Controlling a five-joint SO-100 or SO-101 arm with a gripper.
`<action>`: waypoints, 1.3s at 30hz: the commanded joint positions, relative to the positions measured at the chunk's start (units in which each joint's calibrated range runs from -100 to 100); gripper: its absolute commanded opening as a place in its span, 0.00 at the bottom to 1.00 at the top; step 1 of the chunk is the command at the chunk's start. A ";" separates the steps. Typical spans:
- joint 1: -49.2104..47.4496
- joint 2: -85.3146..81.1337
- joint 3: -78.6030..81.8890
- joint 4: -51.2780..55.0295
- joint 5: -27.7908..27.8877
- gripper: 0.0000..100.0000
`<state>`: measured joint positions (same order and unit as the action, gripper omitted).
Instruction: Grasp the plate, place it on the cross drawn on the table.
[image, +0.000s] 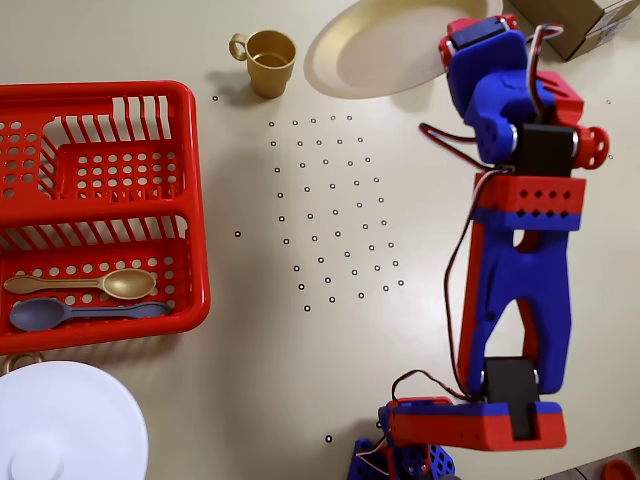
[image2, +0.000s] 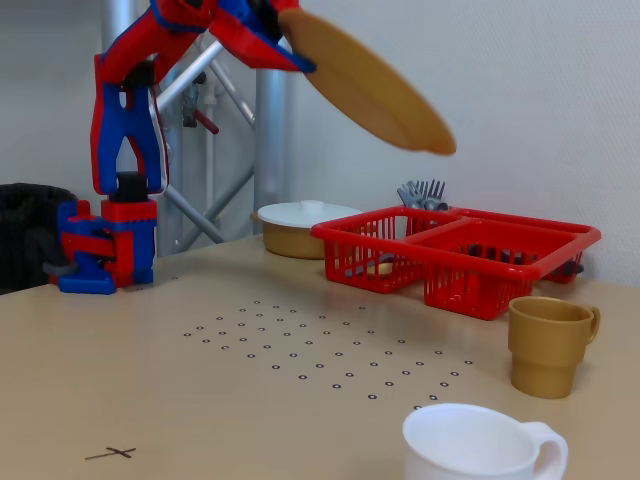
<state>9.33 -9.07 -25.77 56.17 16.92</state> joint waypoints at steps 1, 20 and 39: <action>2.59 0.19 -9.32 2.06 -1.42 0.00; 17.66 13.55 -14.58 5.04 -1.76 0.00; 31.44 19.21 -5.96 -0.44 -1.17 0.00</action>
<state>39.55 13.32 -31.19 58.41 16.09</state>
